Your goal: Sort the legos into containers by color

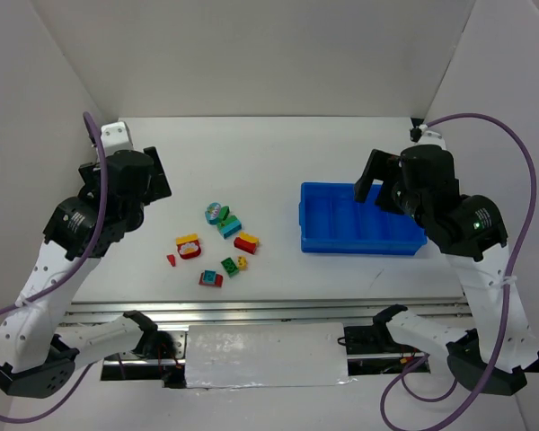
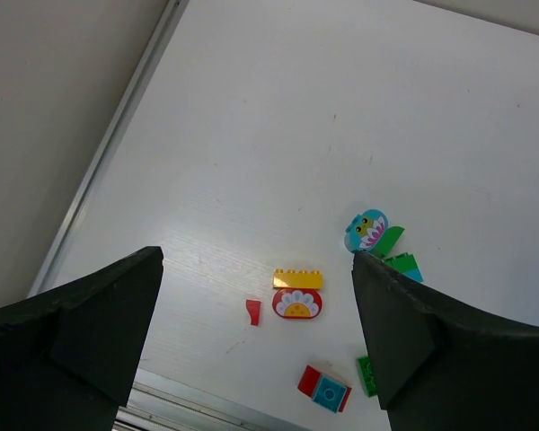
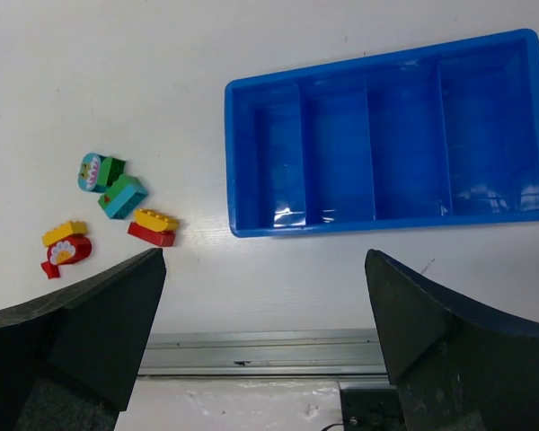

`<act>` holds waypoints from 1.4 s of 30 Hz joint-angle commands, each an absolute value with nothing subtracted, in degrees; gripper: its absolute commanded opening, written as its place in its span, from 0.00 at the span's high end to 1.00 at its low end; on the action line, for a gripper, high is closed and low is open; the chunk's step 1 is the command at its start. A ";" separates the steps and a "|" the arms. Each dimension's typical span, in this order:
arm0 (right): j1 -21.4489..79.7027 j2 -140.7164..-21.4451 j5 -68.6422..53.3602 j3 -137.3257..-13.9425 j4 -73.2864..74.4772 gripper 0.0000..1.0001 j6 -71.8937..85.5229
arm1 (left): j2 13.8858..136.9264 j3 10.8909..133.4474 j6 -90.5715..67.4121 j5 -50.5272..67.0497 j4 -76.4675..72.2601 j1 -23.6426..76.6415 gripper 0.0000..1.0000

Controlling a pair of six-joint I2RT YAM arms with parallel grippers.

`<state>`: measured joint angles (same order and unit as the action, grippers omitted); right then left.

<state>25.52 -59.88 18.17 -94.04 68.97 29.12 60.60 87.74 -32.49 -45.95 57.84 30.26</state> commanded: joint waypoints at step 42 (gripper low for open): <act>48.96 -120.05 -1.58 -99.40 44.30 0.22 5.10 | 58.36 80.68 -42.19 -28.74 61.26 30.15 0.01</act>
